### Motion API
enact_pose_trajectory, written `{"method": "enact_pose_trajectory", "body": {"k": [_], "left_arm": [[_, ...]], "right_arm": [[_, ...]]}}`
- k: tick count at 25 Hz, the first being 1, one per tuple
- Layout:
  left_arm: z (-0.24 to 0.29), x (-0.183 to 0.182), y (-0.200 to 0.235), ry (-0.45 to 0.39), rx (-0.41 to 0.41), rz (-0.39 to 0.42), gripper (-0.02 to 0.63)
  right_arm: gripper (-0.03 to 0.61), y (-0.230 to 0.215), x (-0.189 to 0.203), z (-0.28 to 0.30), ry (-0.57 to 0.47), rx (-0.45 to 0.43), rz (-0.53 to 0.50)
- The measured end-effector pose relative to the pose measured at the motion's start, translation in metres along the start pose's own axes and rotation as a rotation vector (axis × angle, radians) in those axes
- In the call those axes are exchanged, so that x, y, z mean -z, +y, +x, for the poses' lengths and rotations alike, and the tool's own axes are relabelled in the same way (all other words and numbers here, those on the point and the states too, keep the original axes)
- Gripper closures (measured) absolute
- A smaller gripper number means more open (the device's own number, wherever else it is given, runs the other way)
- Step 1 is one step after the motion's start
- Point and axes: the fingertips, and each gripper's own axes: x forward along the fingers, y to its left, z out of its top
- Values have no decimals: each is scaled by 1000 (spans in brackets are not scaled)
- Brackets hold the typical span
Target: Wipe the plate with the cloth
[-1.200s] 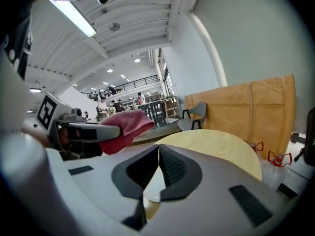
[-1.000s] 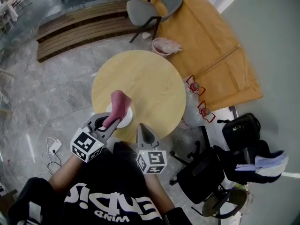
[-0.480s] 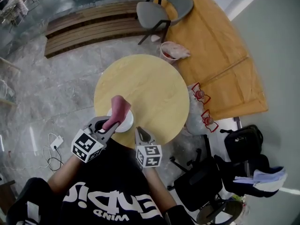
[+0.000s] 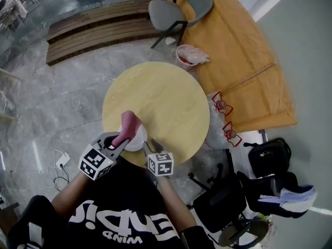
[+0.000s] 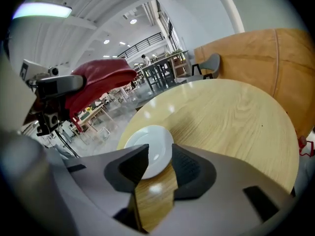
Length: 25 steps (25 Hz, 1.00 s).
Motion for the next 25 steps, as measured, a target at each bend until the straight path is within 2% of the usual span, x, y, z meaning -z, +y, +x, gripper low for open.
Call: {"method": "enact_pose_trajectory", "body": {"k": [13,20,25], "left_arm": [[3,13,37,49,20,2,561],[5,26,51,53,21,13,561],[12,30,57,65,31,18,561]], "right_arm": [[446,-16,26,41,115,52,88],[448,-18,33,46,129,43,161],[448,-16,30,45,140,35,174]]}}
